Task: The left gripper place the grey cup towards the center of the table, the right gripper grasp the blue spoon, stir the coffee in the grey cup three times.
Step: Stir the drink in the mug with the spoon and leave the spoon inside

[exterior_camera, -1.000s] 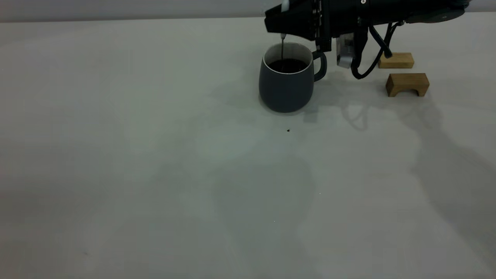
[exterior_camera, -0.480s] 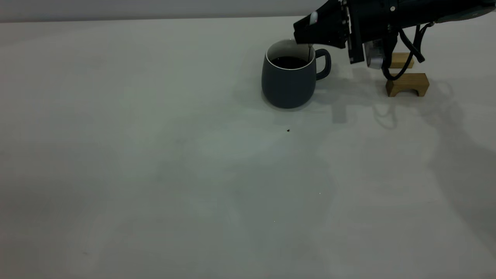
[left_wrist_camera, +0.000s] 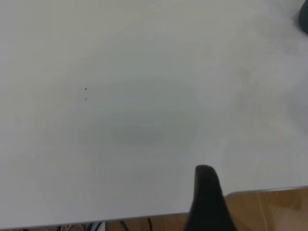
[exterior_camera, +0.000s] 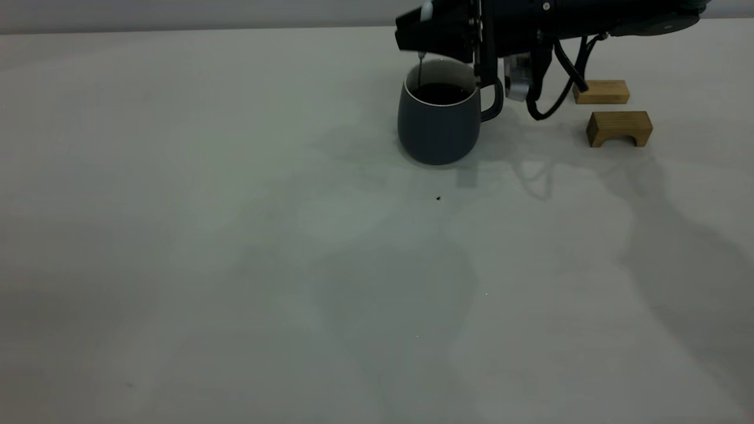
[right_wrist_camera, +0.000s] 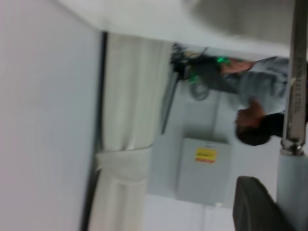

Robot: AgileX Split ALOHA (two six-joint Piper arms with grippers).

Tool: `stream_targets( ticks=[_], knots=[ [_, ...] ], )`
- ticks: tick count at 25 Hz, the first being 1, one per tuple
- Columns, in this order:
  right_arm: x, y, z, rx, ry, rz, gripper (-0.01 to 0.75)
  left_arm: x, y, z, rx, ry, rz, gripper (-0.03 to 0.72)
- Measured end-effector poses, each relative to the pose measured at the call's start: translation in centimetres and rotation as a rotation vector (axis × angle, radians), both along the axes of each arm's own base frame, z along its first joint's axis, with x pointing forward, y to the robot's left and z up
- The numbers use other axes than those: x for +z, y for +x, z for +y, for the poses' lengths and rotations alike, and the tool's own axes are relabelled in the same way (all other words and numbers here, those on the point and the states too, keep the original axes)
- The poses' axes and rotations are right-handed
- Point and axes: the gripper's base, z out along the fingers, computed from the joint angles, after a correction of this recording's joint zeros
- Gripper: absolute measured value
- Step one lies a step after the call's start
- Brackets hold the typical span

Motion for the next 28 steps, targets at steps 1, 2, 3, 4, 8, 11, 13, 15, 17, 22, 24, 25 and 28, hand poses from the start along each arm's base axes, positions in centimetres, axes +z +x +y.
stream_targets(
  ticks=[1, 2, 3, 4, 8, 11, 13, 15, 17, 22, 24, 25, 28],
  knots=[
    [0.0, 0.2, -0.1, -0.026, -0.001, -0.002, 0.112, 0.0, 0.0, 0.0, 0.0, 0.0, 0.0, 0.585],
    [-0.1, 0.5, -0.3, -0.051, -0.009, -0.005, 0.112, 0.0, 0.0, 0.0, 0.0, 0.0, 0.0, 0.585],
    [-0.2, 0.7, -0.6, -0.07, -0.021, -0.008, 0.112, 0.0, 0.0, 0.0, 0.0, 0.0, 0.0, 0.585],
    [-0.2, 0.8, -0.8, -0.078, -0.029, -0.012, 0.112, 0.0, 0.0, 0.0, 0.0, 0.0, 0.0, 0.585],
    [-0.3, 1.0, -2.7, -0.076, -0.047, -0.042, 0.112, 0.0, 0.0, 0.0, 0.0, 0.0, 0.0, 0.585],
    [-0.4, 0.7, -3.8, -0.03, -0.056, -0.057, 0.112, 0.0, 0.0, 0.0, 0.0, 0.0, 0.0, 0.585],
    [-0.6, 0.4, -4.2, 0.005, -0.087, -0.062, 0.112, 0.0, 0.0, 0.0, 0.0, 0.0, 0.0, 0.585],
    [-0.9, 0.2, -4.2, 0.037, -0.115, -0.065, 0.112, 0.0, 0.0, 0.0, 0.0, 0.0, 0.0, 0.585],
    [-1.1, -0.1, -4.1, 0.068, -0.135, -0.067, 0.112, 0.0, 0.0, 0.0, 0.0, 0.0, 0.0, 0.585],
    [-1.1, -0.3, -3.8, 0.089, -0.144, -0.068, 0.112, 0.0, 0.0, 0.0, 0.0, 0.0, 0.0, 0.585],
    [-1.1, -0.3, -3.8, 0.089, -0.144, -0.068, 0.112, 0.0, 0.0, 0.0, 0.0, 0.0, 0.0, 0.585],
    [-1.2, -0.3, -3.8, 0.089, -0.144, -0.066, 0.112, 0.0, 0.0, 0.0, 0.0, 0.0, 0.0, 0.585],
    [-1.4, -0.3, -3.8, 0.09, -0.137, -0.059, 0.112, 0.0, 0.0, 0.0, 0.0, 0.0, 0.0, 0.585]
  ],
)
